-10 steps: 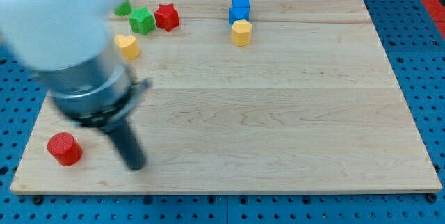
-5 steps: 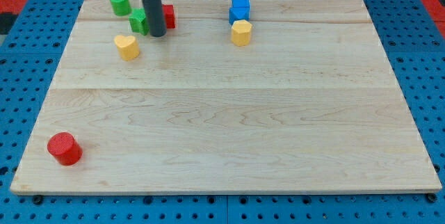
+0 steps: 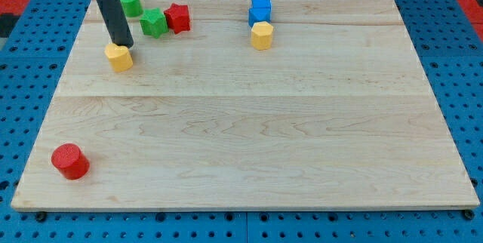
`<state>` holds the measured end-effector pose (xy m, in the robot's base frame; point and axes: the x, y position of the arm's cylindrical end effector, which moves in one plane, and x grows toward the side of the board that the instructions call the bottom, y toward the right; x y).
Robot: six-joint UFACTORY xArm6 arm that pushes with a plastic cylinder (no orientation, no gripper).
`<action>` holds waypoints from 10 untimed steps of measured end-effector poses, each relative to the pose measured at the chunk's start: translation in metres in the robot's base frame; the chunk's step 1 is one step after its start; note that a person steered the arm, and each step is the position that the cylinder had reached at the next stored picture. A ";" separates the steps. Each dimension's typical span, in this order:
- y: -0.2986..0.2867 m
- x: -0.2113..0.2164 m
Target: Move yellow heart to red circle
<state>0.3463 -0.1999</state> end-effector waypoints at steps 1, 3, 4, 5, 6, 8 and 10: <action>0.000 0.028; -0.012 0.084; -0.028 0.090; -0.036 0.102; -0.036 0.121; -0.037 0.146; -0.038 0.156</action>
<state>0.5019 -0.2377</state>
